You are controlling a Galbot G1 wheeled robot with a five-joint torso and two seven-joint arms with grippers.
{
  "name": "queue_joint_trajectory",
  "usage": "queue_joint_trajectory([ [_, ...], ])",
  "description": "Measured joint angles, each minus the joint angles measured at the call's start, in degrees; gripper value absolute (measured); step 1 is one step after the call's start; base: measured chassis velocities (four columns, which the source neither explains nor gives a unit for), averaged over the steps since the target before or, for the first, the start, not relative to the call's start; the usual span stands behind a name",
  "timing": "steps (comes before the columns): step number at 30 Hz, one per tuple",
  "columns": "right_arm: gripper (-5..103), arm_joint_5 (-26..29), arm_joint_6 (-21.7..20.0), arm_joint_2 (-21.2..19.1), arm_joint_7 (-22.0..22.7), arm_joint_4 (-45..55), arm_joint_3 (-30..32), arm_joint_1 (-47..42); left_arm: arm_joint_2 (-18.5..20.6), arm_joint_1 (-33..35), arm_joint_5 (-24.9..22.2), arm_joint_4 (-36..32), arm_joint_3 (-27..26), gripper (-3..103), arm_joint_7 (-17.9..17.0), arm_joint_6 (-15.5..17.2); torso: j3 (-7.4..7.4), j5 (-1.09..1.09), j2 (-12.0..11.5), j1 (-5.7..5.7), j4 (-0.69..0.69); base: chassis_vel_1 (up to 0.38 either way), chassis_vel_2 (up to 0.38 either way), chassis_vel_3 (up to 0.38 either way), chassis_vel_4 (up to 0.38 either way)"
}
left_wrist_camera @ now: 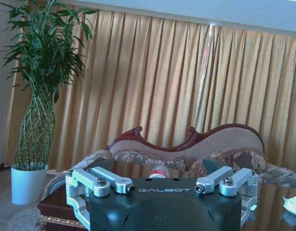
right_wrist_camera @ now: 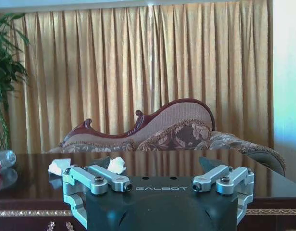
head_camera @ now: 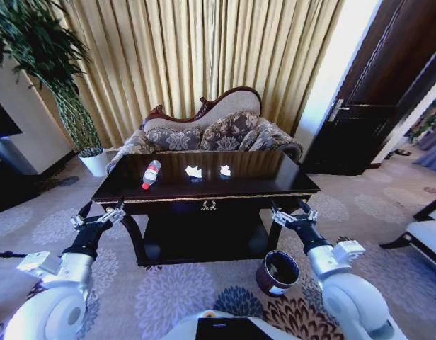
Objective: Move to the front of the table and place the trash on the table into the trash bin.
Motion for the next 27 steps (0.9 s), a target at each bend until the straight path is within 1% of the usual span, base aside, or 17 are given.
queue_joint_trajectory([
  [7, 100, -0.8, 0.1, -0.5, -0.1, -0.7, 0.0, 0.2, 0.2, -0.2, 0.1, 0.0, -0.2, 100, 0.0, 0.8, 0.00, -0.01, 0.0, 0.00, 0.00, 0.000, 0.000, 0.000, 0.000],
  [14, 100, -2.3, 0.1, 0.0, -0.2, -1.1, -0.2, 0.0, 0.2, 0.0, 0.4, 0.0, -0.2, 100, 0.0, 0.8, 0.00, 0.00, 0.0, 0.00, 0.00, 0.000, 0.000, 0.000, 0.000],
  [27, 100, -2.7, 0.2, 0.1, -0.3, -2.1, -0.7, 0.4, 0.2, 0.2, 0.5, 0.0, -0.1, 100, 0.2, 0.9, 0.00, -0.01, 0.0, 0.00, 0.00, -0.072, 0.069, 0.072, -0.062],
])
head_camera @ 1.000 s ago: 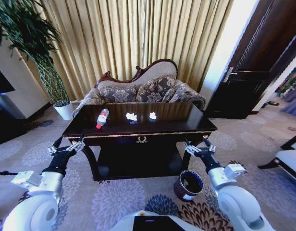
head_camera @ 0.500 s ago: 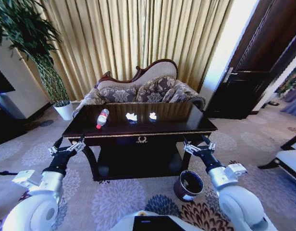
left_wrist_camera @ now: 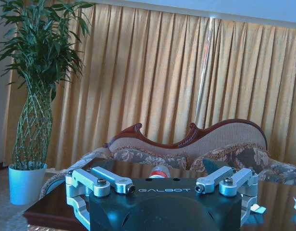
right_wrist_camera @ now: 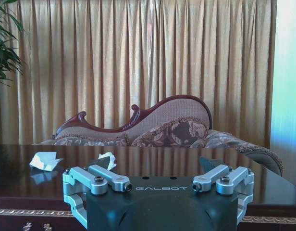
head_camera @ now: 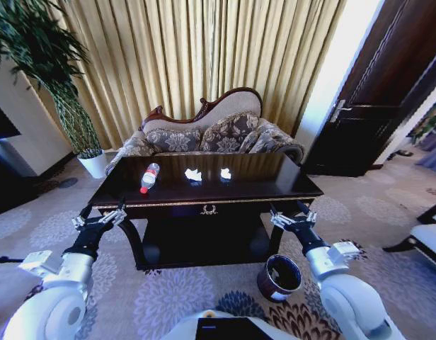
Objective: Move to the front of the table and place the trash on the table into the trash bin.
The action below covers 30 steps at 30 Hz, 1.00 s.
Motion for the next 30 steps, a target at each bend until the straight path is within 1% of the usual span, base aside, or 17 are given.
queue_joint_trajectory([
  [10, 100, -0.3, 0.0, -0.3, -0.1, -0.5, -0.1, 0.1, -0.1, 0.0, 0.1, 0.0, 0.2, 100, 0.2, 0.0, 0.01, 0.00, 0.0, 0.02, 0.00, -0.087, 0.092, 0.105, -0.090],
  [30, 100, -0.4, 0.1, -0.1, -0.4, -0.5, -0.6, 0.0, -0.3, 0.0, 0.1, 0.0, 0.2, 100, 0.6, -0.5, 0.00, 0.00, 0.0, 0.01, 0.00, -0.064, 0.074, 0.067, -0.068],
])
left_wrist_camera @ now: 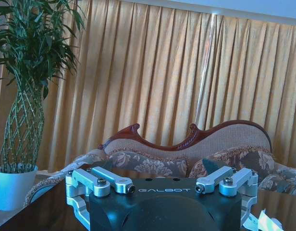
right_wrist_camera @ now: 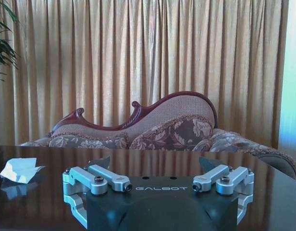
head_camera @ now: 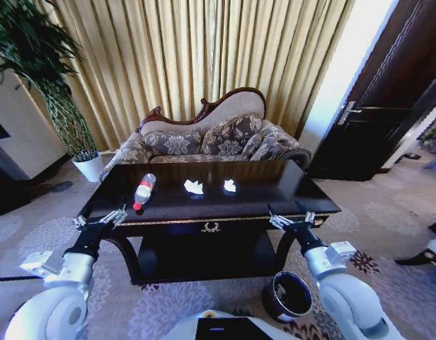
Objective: Move to the front of the table and place the trash on the table into the trash bin.
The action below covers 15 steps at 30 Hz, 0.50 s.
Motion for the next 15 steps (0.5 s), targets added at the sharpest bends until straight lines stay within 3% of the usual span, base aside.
queue_joint_trajectory([
  [8, 100, 2.2, 0.6, -1.0, -0.7, 0.4, -0.3, 0.0, -0.2, 0.1, -0.1, 0.0, 0.1, 100, 0.0, -0.9, 0.00, 0.00, 0.0, 0.00, 0.00, -0.059, 0.064, 0.067, -0.059],
  [11, 100, 10.3, -0.4, -3.5, 0.0, 1.5, -0.4, 0.7, 0.0, 0.2, -0.3, 0.0, 0.1, 100, -0.4, -1.3, 0.00, 0.00, 0.0, 0.00, -0.01, -0.010, 0.012, 0.017, -0.011],
  [13, 100, 11.8, -0.7, -4.3, 0.2, 1.6, -0.4, 1.1, 0.1, 0.3, -0.3, 0.0, 0.0, 100, -0.4, -1.4, 0.00, 0.01, 0.0, -0.01, -0.01, 0.000, 0.000, 0.000, 0.000],
  [15, 100, 16.5, -1.7, -8.3, 0.8, 1.2, -0.3, 2.7, 0.2, 0.3, -0.3, 0.0, -0.1, 100, -0.4, -1.8, -0.01, 0.00, 0.0, -0.02, 0.00, 0.000, 0.000, 0.000, 0.000],
])
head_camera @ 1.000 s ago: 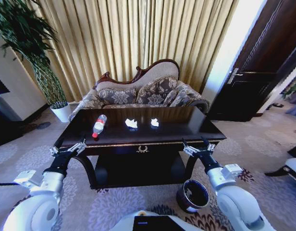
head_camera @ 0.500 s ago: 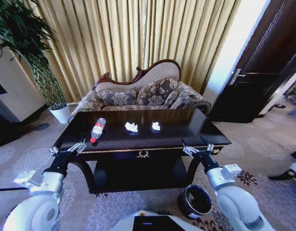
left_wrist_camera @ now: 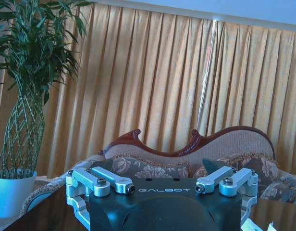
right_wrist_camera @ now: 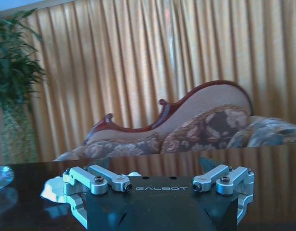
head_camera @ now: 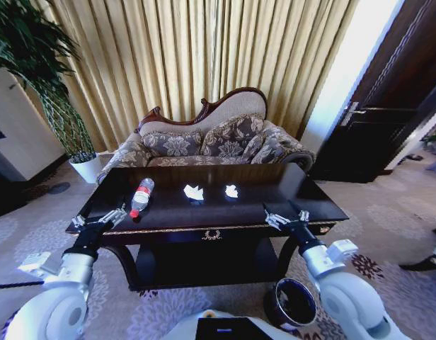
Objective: Move to the front of the table and place the trash on the table into the trash bin.
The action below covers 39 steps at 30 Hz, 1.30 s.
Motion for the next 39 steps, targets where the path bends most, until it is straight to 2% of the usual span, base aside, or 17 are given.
queue_joint_trajectory([
  [1, 100, 2.0, -0.3, -2.0, 0.5, -0.4, 0.0, 0.9, 0.0, 0.0, 0.0, 0.0, 0.0, 100, 0.0, -0.1, 0.00, 0.00, 0.0, 0.00, 0.00, 0.000, 0.000, 0.000, 0.000],
  [2, 100, 2.0, -0.3, -2.0, 0.5, -0.4, 0.0, 0.9, 0.0, 0.0, 0.0, 0.0, 0.0, 100, 0.0, -0.1, 0.00, 0.00, 0.0, 0.00, 0.00, 0.000, 0.000, 0.000, 0.000],
  [4, 100, 6.9, -1.0, -7.2, 1.5, -1.3, -0.1, 2.5, 0.0, -0.1, 0.0, 0.0, 0.1, 100, 0.0, -0.3, 0.01, 0.01, 0.0, 0.00, 0.00, 0.000, 0.000, 0.000, 0.000],
  [5, 100, 6.9, -1.0, -7.2, 1.5, -1.3, -0.1, 2.5, 0.0, -0.1, 0.0, 0.0, 0.1, 100, 0.0, -0.3, 0.01, 0.01, 0.0, 0.00, 0.00, 0.000, 0.000, 0.000, 0.000],
  [8, 100, 9.9, -2.0, -13.9, 1.8, -3.1, -1.2, 5.8, 0.0, -0.1, 0.2, 0.0, 0.1, 100, 0.1, -0.4, 0.01, 0.00, 0.0, 0.01, 0.00, 0.000, 0.000, 0.000, 0.000],
  [9, 100, 9.9, -2.0, -13.9, 1.8, -3.1, -1.2, 5.8, 0.0, -0.1, 0.2, 0.0, 0.1, 100, 0.1, -0.4, 0.01, 0.00, 0.0, 0.01, 0.00, 0.000, 0.000, 0.000, 0.000],
  [12, 100, 12.1, -3.1, -18.7, 3.2, -6.5, -5.4, 13.2, 0.1, 0.0, 0.3, 0.0, 0.2, 100, 0.0, -0.3, 0.01, 0.00, 0.0, 0.00, 0.00, 0.000, 0.000, 0.000, 0.000],
  [14, 100, 12.7, -3.3, -19.2, 3.5, -7.1, -6.4, 14.4, 0.2, 0.0, 0.3, 0.0, 0.3, 100, 0.1, -0.3, 0.01, 0.00, 0.0, 0.01, 0.02, 0.000, 0.000, 0.000, 0.000],
  [18, 100, 15.6, -4.9, -22.3, 4.9, -11.6, -13.8, 22.9, 0.6, 0.3, 1.5, 0.0, 1.0, 100, 0.2, -0.3, 0.02, 0.01, 0.0, 0.02, -0.01, 0.000, 0.000, 0.000, 0.000],
  [19, 100, 15.6, -4.9, -22.3, 4.9, -11.6, -13.8, 22.9, 0.6, 0.3, 1.5, 0.0, 1.0, 100, 0.2, -0.3, 0.02, 0.01, 0.0, 0.02, -0.01, 0.000, 0.000, 0.000, 0.000],
  [21, 100, 17.7, -6.2, -23.2, 6.3, -14.2, -19.6, 28.7, 0.6, 0.4, 1.8, 0.0, 1.1, 100, 0.4, -0.2, 0.01, 0.01, 0.0, 0.02, 0.00, 0.000, 0.000, 0.000, 0.000],
  [26, 100, 18.6, -6.6, -23.4, 6.7, -16.4, -24.3, 34.2, 0.7, 0.4, 1.9, 0.0, 1.2, 100, 0.5, -0.2, 0.01, 0.00, 0.0, 0.02, 0.00, 0.000, 0.000, 0.000, 0.000],
  [27, 100, 18.6, -6.6, -23.2, 6.8, -17.7, -27.2, 37.7, 0.7, 0.6, 1.9, 0.0, 1.2, 100, 0.5, -0.2, 0.02, 0.00, 0.0, 0.02, 0.00, 0.000, 0.000, 0.000, 0.000],
  [34, 100, 18.8, -7.8, -20.7, 7.6, -21.6, -37.3, 47.6, 0.7, 1.0, 2.0, 0.0, 1.2, 100, 0.6, -0.2, 0.01, -0.01, 0.0, 0.02, 0.01, 0.000, 0.000, 0.000, 0.000],
  [39, 100, 18.6, -8.2, -19.3, 8.1, -23.3, -41.5, 50.5, 0.7, 1.0, 2.1, 0.0, 1.2, 100, 0.6, -0.2, 0.01, 0.00, 0.0, 0.02, 0.00, 0.000, 0.000, 0.000, 0.000],
])
